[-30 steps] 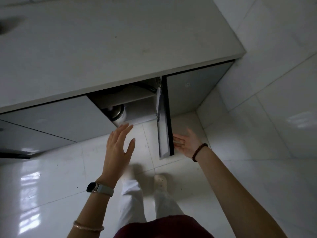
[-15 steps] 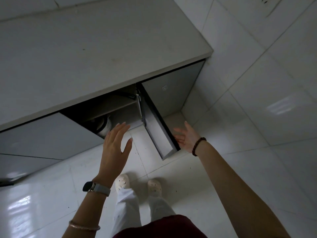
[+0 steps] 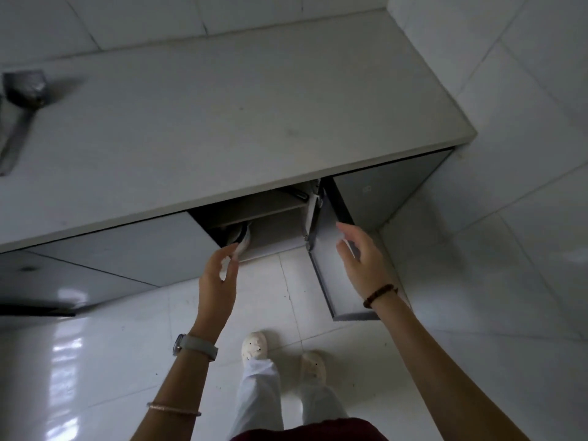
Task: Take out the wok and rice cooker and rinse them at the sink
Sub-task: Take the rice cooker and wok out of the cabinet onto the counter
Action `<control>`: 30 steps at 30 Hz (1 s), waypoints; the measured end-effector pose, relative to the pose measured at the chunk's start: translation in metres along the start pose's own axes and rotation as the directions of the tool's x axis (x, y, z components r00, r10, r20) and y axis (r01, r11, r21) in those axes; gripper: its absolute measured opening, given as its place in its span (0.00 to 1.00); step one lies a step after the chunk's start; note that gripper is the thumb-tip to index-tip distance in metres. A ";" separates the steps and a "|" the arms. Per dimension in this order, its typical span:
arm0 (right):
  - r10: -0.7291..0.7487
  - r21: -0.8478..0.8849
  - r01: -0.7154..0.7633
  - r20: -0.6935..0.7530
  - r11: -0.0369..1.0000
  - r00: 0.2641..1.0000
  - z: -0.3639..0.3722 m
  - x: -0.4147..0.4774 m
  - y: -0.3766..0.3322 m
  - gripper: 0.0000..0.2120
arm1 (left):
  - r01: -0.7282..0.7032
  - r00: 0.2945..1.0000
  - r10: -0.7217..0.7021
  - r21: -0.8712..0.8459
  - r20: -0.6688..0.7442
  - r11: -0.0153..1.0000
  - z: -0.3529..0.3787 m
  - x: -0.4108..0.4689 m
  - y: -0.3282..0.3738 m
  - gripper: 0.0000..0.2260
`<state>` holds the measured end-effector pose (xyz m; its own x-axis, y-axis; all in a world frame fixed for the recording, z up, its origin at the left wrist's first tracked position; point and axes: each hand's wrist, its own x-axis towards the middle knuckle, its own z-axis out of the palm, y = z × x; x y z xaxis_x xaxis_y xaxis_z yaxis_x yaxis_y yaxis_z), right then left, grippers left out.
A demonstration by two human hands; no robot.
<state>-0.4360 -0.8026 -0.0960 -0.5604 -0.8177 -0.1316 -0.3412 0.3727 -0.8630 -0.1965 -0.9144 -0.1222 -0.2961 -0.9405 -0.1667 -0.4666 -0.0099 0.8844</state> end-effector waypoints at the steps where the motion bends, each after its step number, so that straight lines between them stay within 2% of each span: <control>1: -0.062 -0.036 0.062 0.000 0.997 0.998 0.011 0.007 -0.011 0.17 | 0.041 0.999 -0.041 -0.040 -0.009 0.998 -0.011 0.008 -0.005 0.12; 3: -0.154 -0.083 0.155 0.011 0.984 0.988 0.036 0.020 -0.033 0.17 | 0.102 0.994 -0.107 -0.138 -0.030 0.985 -0.035 0.023 -0.014 0.11; 5: -0.205 -0.098 0.207 0.034 0.973 0.978 0.060 0.033 -0.053 0.18 | 0.185 0.977 -0.209 -0.334 -0.038 0.924 -0.058 0.039 -0.022 0.11; 9: -0.298 -0.137 0.304 0.063 0.943 0.953 0.106 0.051 -0.092 0.20 | 0.361 0.899 -0.432 -0.674 0.069 0.644 -0.099 0.076 -0.046 0.14; 12: -0.343 -0.156 0.347 0.055 0.925 0.938 0.134 0.061 -0.113 0.21 | 0.397 0.851 -0.492 -0.838 0.183 0.375 -0.120 0.103 -0.066 0.15; 14: -0.371 -0.155 0.374 0.046 0.915 0.927 0.152 0.068 -0.122 0.21 | 0.395 0.813 -0.532 -0.896 0.237 0.204 -0.129 0.120 -0.079 0.15; 18: -0.390 -0.177 0.391 0.042 0.903 0.920 0.179 0.082 -0.134 0.20 | 0.377 0.759 -0.576 -0.926 0.302 0.010 -0.136 0.150 -0.104 0.18; 22: -0.407 -0.197 0.408 0.048 0.891 0.912 0.194 0.095 -0.139 0.20 | 0.344 0.721 -0.614 -0.935 0.321 -0.084 -0.135 0.170 -0.112 0.21; 25: -0.418 -0.207 0.419 0.054 0.884 0.907 0.199 0.105 -0.142 0.20 | 0.286 0.772 -0.539 -0.942 0.336 -0.177 -0.133 0.180 -0.113 0.21; 26: -0.421 -0.209 0.423 0.057 0.882 0.905 0.200 0.109 -0.143 0.20 | 0.274 0.762 -0.557 -0.944 0.331 -0.187 -0.130 0.182 -0.111 0.21; 28: -0.422 -0.211 0.424 0.060 0.881 0.905 0.200 0.114 -0.144 0.20 | 0.266 0.711 -0.639 -0.954 0.292 -0.140 -0.129 0.185 -0.106 0.21; 30: -0.423 -0.211 0.425 0.056 0.880 0.904 0.198 0.118 -0.145 0.20 | 0.266 0.705 -0.649 -0.955 0.285 -0.130 -0.128 0.188 -0.101 0.20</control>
<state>-0.3030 -1.0402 -0.0825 -0.3200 -0.9218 0.2190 -0.6978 0.0729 -0.7125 -0.0984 -1.1333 -0.1869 -0.1433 -0.5598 -0.8161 0.7781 -0.5733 0.2567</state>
